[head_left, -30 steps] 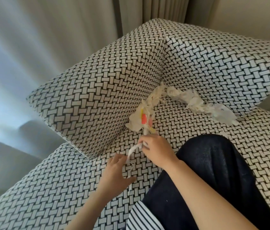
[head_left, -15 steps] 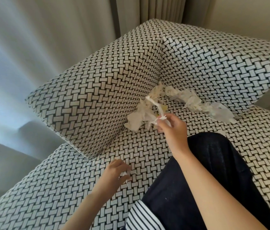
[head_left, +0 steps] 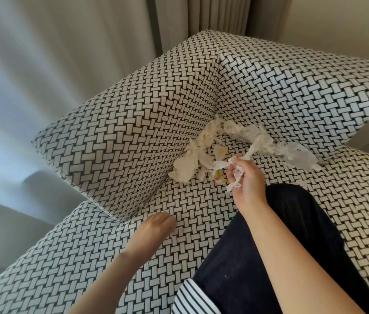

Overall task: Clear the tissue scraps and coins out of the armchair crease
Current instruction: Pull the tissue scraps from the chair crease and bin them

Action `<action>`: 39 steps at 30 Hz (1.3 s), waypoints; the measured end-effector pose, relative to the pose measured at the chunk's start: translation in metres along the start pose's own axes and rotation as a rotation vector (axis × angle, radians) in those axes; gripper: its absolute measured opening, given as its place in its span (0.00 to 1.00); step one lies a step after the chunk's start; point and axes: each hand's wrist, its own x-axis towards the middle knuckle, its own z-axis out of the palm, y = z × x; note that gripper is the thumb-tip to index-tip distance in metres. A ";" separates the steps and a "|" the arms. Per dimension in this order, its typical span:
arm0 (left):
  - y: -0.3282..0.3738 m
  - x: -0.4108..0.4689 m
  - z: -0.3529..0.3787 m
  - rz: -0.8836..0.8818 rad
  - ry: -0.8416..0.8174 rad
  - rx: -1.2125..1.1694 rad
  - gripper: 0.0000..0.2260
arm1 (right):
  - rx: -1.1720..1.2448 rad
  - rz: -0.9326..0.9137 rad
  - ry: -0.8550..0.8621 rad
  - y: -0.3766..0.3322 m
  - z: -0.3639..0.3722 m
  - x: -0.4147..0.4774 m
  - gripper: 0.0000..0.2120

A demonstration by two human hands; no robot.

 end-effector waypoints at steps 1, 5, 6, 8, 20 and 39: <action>-0.002 0.003 0.000 0.000 0.002 0.004 0.15 | 0.013 0.003 0.002 0.000 0.000 0.000 0.08; -0.004 0.022 -0.009 -0.125 0.046 -0.183 0.04 | 0.046 0.009 0.010 -0.002 0.000 0.001 0.08; -0.001 0.031 -0.017 -0.209 0.075 -0.268 0.03 | 0.032 0.007 0.010 -0.002 0.001 0.001 0.08; 0.005 0.053 -0.032 -0.365 0.146 -0.373 0.09 | 0.002 0.003 0.005 -0.002 0.002 0.000 0.09; 0.006 0.137 -0.049 -0.430 0.065 -0.250 0.09 | -0.018 0.074 -0.017 0.000 -0.002 0.002 0.05; 0.123 0.203 -0.138 0.086 0.076 -0.253 0.06 | -0.835 -0.359 -0.047 -0.125 -0.052 -0.004 0.05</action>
